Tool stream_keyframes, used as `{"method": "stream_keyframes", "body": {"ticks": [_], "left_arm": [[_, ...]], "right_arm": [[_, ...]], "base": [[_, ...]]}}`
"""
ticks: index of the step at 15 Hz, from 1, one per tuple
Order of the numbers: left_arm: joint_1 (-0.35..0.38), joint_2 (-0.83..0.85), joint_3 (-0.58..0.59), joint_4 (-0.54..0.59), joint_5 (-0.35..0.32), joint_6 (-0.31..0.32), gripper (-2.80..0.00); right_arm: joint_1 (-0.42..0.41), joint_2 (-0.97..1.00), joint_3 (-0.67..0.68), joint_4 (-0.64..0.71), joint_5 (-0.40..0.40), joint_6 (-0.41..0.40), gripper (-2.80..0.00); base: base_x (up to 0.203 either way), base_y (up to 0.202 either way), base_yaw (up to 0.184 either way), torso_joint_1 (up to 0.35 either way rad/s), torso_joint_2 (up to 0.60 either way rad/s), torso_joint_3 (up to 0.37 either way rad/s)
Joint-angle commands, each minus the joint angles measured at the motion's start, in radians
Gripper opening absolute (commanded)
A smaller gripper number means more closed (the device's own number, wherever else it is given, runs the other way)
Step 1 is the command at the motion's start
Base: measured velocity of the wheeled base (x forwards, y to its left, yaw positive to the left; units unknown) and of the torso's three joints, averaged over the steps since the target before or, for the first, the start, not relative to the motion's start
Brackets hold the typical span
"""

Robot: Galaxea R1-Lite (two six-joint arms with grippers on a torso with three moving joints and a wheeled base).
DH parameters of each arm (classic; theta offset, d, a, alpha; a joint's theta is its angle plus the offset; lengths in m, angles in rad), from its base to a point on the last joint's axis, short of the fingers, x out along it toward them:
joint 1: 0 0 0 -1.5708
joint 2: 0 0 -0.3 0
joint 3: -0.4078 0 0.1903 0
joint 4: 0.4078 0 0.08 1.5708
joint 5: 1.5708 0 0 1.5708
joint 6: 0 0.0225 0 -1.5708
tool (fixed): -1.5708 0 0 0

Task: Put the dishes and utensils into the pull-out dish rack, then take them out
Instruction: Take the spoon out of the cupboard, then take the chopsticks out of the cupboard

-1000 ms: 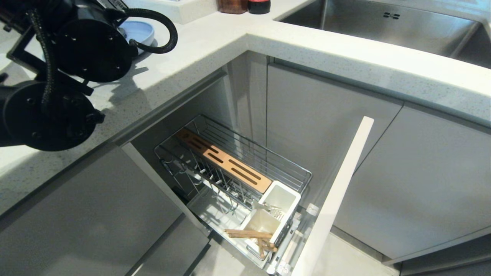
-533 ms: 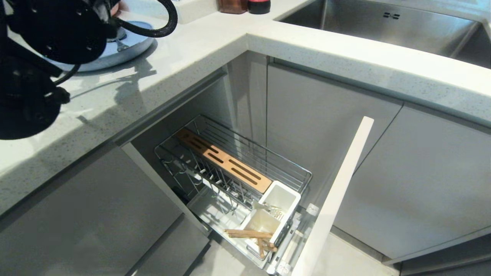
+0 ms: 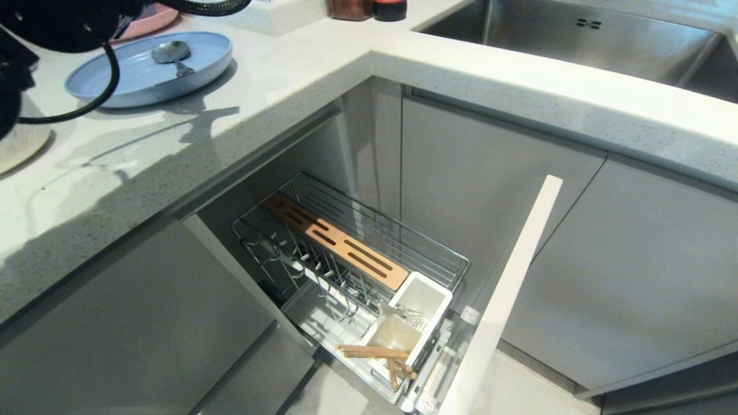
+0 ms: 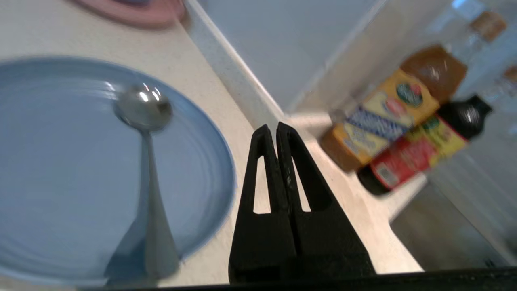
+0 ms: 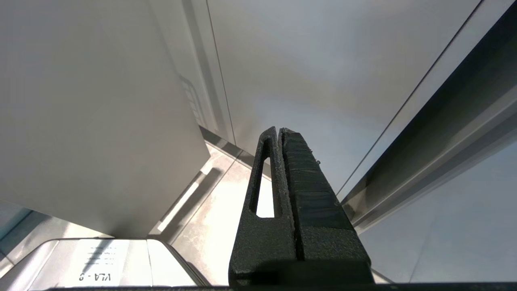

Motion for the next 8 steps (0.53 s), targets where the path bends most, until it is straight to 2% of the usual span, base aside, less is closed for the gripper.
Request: {"method": "stream_keyframes", "body": {"ticks": [1, 2, 4, 6, 7, 8], "left_arm": [[-0.013, -0.004, -0.039, 0.213, -0.016, -0.101, -2.8], [-0.022, -0.008, -0.068, 0.362, -0.047, -0.181, -2.8], [-0.034, -0.013, -0.155, 0.659, -0.173, -0.334, -2.8], [-0.062, -0.014, -0.238, 0.925, -0.413, -0.452, -2.8], [-0.08, -0.014, -0.269, 1.011, -0.511, -0.494, -2.8], [-0.113, -0.013, -0.284, 1.064, -0.572, -0.52, -2.8]], "right_arm": [[0.0, 0.0, 0.002, 0.0, 0.0, 0.0, -2.8], [0.0, 0.0, 0.002, 0.0, 0.0, 0.0, -2.8], [0.0, 0.0, 0.002, 0.0, 0.0, 0.0, -2.8], [0.0, 0.0, 0.002, 0.0, 0.0, 0.0, -2.8], [0.0, 0.0, 0.002, 0.0, 0.0, 0.0, -2.8], [0.0, 0.0, 0.002, 0.0, 0.0, 0.0, -2.8]], "base": [[0.0, 0.0, 0.0, 0.0, 0.0, 0.0], [0.0, 0.0, 0.0, 0.0, 0.0, 0.0], [0.0, 0.0, 0.0, 0.0, 0.0, 0.0], [0.0, 0.0, 0.0, 0.0, 0.0, 0.0], [0.0, 0.0, 0.0, 0.0, 0.0, 0.0], [0.0, 0.0, 0.0, 0.0, 0.0, 0.0]]}}
